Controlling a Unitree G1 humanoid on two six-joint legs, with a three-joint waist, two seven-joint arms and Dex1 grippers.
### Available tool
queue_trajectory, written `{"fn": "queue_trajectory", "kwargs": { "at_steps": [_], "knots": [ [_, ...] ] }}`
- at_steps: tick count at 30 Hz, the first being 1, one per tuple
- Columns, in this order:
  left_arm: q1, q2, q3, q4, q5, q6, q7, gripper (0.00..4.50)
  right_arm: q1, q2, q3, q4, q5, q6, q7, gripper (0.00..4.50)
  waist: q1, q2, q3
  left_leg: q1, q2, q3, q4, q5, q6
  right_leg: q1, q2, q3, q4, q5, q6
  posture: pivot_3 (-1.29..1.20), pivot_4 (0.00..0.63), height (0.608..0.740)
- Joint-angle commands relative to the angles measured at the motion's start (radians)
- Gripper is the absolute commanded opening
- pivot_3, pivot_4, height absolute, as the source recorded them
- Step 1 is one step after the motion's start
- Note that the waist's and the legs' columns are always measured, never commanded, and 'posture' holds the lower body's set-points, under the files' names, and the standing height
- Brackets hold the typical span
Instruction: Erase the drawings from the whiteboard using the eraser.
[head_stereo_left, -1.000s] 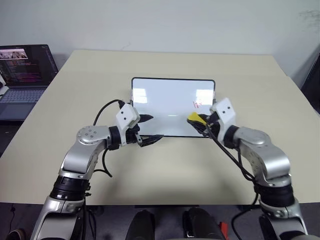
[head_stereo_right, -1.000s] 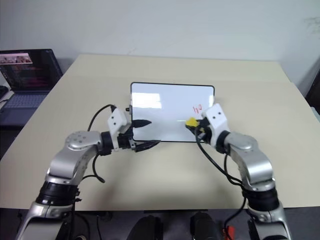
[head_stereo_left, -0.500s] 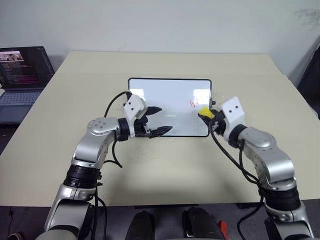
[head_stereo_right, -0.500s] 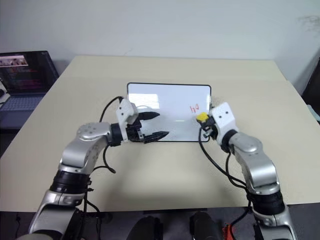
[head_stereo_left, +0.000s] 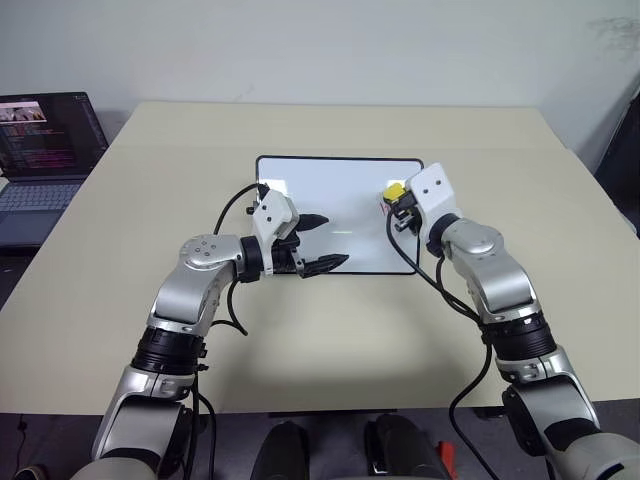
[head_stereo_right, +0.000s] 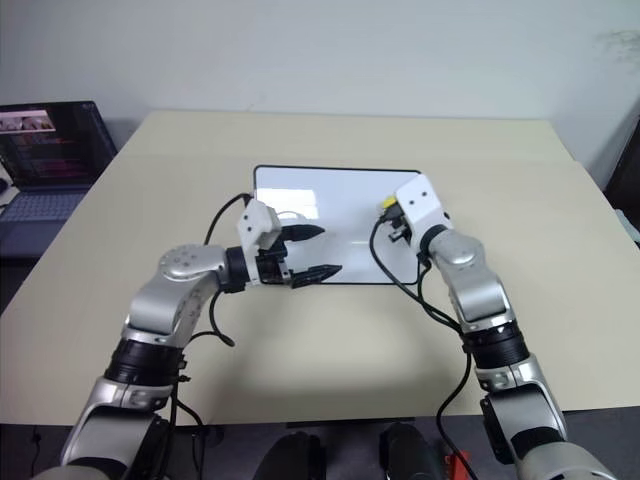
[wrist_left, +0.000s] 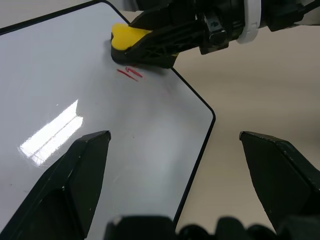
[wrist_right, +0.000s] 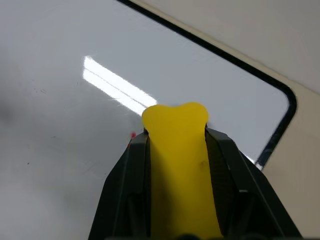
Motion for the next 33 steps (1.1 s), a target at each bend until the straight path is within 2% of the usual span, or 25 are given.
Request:
{"fn": "queue_trajectory", "kwargs": {
  "at_steps": [1,7,10,17,25,30,33],
  "knots": [
    [-0.002,0.004,0.013,-0.035,-0.010,-0.007,0.008,4.50,0.009,0.000,0.022,0.006,-0.024,0.004,0.007,1.18,0.001,0.000,0.000,0.000,0.000,-0.001,0.000,0.000,0.000,0.000,0.000,-0.001,0.000,0.000,0.000,0.00,0.150,0.740],
    [0.002,0.003,0.012,-0.038,-0.012,-0.004,0.009,4.50,-0.025,-0.039,-0.021,0.058,-0.092,-0.059,-0.084,1.18,0.002,0.000,0.000,0.000,-0.001,0.000,0.001,0.000,0.000,0.001,-0.001,0.000,0.001,0.000,0.001,0.00,0.150,0.740],
    [0.002,0.002,0.011,-0.038,-0.013,-0.003,0.009,4.50,-0.017,-0.059,-0.012,0.056,-0.095,-0.056,-0.057,1.17,0.003,0.000,0.000,0.000,-0.001,-0.001,0.001,0.000,0.000,0.001,-0.001,-0.001,0.000,0.001,0.001,0.00,0.150,0.740],
    [-0.002,-0.005,0.007,-0.036,-0.015,-0.003,0.013,4.50,0.053,-0.092,0.103,-0.046,-0.075,0.015,0.125,1.17,-0.001,0.000,0.000,0.001,-0.001,0.000,0.001,0.000,0.000,0.001,0.000,0.000,0.000,0.001,0.001,0.00,0.150,0.740],
    [0.006,-0.003,0.009,-0.043,-0.018,0.001,0.018,4.50,-0.006,-0.090,0.020,0.044,-0.140,-0.061,-0.020,1.17,0.002,0.000,0.000,0.002,0.000,0.000,0.002,0.001,0.000,0.003,0.000,0.000,0.001,0.001,0.001,0.00,0.150,0.740],
    [0.015,-0.001,0.011,-0.053,-0.020,0.007,0.020,4.50,-0.005,-0.076,0.022,0.046,-0.130,-0.069,-0.004,1.17,0.003,0.000,0.000,0.002,0.000,0.000,0.002,0.001,0.000,0.003,0.000,0.000,0.000,0.001,0.001,0.00,0.150,0.740],
    [0.016,-0.002,0.011,-0.057,-0.021,0.011,0.021,4.50,0.017,-0.073,0.064,0.019,-0.116,-0.043,0.060,1.17,0.001,0.000,0.000,0.002,0.000,0.000,0.001,0.000,0.000,0.003,0.000,0.000,0.000,0.001,0.001,0.00,0.150,0.740]
  ]
}}
